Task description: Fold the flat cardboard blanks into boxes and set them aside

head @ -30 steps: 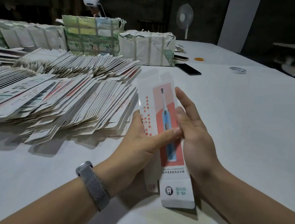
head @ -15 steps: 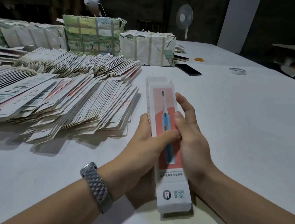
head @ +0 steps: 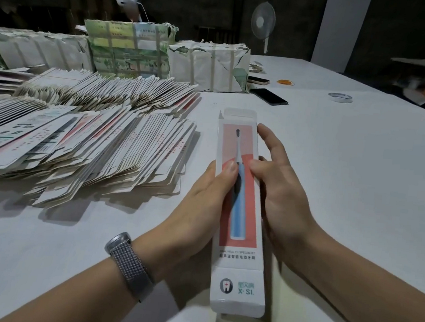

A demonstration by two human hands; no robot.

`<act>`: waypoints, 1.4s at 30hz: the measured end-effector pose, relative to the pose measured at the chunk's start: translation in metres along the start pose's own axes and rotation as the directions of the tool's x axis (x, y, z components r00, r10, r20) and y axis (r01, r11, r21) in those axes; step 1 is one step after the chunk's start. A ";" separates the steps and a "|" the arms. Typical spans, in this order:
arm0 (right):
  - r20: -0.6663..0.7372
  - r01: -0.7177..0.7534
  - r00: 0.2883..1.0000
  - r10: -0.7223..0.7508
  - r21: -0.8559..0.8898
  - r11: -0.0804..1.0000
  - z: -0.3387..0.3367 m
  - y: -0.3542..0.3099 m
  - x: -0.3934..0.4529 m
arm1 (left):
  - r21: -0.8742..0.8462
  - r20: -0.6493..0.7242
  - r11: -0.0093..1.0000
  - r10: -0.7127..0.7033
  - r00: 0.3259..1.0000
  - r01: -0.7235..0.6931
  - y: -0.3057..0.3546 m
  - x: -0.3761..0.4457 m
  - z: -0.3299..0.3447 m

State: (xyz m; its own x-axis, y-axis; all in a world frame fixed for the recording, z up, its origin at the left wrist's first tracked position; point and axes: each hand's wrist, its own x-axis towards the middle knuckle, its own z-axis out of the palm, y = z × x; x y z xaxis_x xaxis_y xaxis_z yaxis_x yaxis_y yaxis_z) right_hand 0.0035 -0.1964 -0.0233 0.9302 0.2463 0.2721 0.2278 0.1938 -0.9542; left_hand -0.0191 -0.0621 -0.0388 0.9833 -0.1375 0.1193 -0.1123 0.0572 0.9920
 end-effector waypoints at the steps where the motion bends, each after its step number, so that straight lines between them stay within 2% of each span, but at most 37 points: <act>1: 0.011 0.007 1.000 -0.007 -0.012 1.000 -0.001 -0.001 0.001 | 0.036 0.005 0.999 0.011 1.000 -0.011 0.000 0.000 -0.001; 6: 0.048 0.045 0.998 -0.044 -0.022 0.999 0.000 0.001 0.003 | 0.201 -0.032 0.978 0.071 0.997 -0.064 0.012 0.001 -0.008; 10: 0.079 0.053 0.996 -0.049 -0.052 0.997 0.003 0.003 0.001 | 0.260 -0.122 0.964 0.083 0.989 -0.048 0.020 0.000 -0.011; 15: 0.080 0.030 0.997 -0.022 -0.095 0.995 0.007 0.003 0.000 | 0.279 -0.208 0.955 0.161 0.965 -0.099 0.020 0.003 -0.007; 21: 0.088 0.011 0.996 0.001 -0.133 0.991 0.007 0.001 -0.001 | 0.207 -0.192 0.968 0.182 0.964 -0.142 0.020 0.001 -0.008; 27: 0.119 -0.001 0.993 0.014 -0.107 0.994 0.003 -0.005 0.000 | 0.217 -0.156 0.954 0.242 0.958 -0.205 0.018 -0.001 -0.008; 31: 0.128 -0.002 0.992 0.016 -0.108 0.994 -0.001 -0.007 0.002 | 0.180 -0.142 0.967 0.207 0.968 -0.181 0.017 0.000 -0.011; 36: 0.139 0.018 0.990 -0.003 -0.104 0.994 -0.003 -0.009 0.002 | 0.053 -0.086 0.979 0.203 0.975 -0.199 0.015 0.001 -0.015; 42: 0.168 0.014 0.986 0.010 -0.137 0.990 -0.003 -0.009 0.000 | 0.015 -0.117 0.979 0.201 0.972 -0.201 0.015 0.004 -0.018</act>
State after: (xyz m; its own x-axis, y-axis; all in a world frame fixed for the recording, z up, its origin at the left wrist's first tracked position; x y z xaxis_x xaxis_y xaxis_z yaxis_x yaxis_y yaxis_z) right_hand 0.0021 -0.2010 -0.0155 0.8710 0.4039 0.2797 0.2777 0.0649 -0.9585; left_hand -0.0142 -0.0445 -0.0244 0.9504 -0.0063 0.3109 -0.3098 0.0687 0.9483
